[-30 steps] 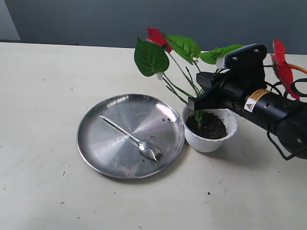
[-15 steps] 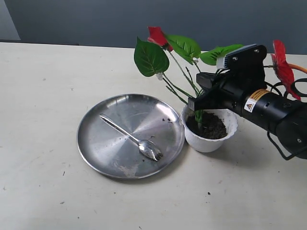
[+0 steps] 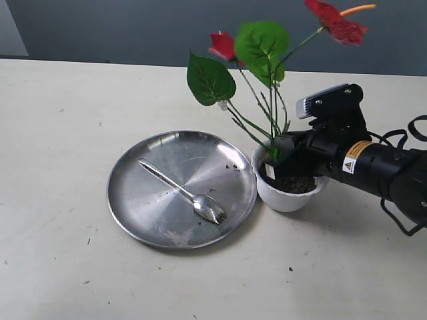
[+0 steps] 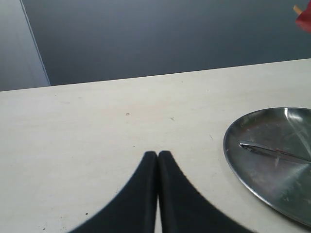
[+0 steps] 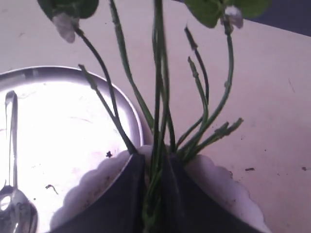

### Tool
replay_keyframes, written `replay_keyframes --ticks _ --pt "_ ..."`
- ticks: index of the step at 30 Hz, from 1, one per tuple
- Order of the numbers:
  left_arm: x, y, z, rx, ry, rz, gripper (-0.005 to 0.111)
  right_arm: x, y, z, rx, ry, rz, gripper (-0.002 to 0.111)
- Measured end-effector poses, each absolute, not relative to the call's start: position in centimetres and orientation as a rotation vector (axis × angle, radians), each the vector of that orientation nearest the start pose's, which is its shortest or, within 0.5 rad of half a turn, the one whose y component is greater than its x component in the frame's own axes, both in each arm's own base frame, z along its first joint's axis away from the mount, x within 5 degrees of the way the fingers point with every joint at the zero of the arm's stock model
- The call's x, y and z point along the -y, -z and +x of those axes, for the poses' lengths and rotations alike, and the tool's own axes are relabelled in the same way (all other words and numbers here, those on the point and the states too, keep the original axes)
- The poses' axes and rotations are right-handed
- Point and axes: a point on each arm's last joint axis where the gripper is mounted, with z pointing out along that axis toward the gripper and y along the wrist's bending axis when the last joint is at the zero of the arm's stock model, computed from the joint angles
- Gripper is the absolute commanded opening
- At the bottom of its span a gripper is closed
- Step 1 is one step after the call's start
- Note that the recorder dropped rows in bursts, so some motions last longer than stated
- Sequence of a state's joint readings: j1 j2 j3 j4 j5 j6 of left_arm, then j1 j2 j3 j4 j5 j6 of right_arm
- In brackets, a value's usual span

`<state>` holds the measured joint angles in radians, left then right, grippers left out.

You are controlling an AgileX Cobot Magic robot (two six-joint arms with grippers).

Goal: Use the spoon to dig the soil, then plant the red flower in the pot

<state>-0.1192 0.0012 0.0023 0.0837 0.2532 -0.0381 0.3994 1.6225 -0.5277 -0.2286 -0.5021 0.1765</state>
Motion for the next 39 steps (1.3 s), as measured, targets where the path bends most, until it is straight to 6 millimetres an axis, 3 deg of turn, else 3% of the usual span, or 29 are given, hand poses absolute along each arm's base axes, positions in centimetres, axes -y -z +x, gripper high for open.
replay_keyframes --ticks 11,18,27,33,39 --pt "0.5 -18.9 5.5 -1.735 0.038 0.126 0.001 -11.4 -17.1 25.1 -2.076 -0.304 -0.511 0.014" --pt "0.5 -18.9 5.5 -1.735 0.038 0.126 0.001 -10.5 -19.6 23.8 -2.093 -0.26 -0.505 0.014" --pt "0.5 -18.9 5.5 -1.735 0.038 0.126 0.001 -8.3 -23.9 20.1 -2.137 -0.214 -0.419 0.014" --pt "0.5 -18.9 5.5 -1.735 0.038 0.126 0.001 -7.1 -27.4 16.8 -2.073 -0.333 -0.252 0.014" --pt "0.5 -18.9 5.5 -1.735 0.038 0.126 0.001 -6.1 -29.9 14.3 -1.946 -0.41 -0.189 0.014"
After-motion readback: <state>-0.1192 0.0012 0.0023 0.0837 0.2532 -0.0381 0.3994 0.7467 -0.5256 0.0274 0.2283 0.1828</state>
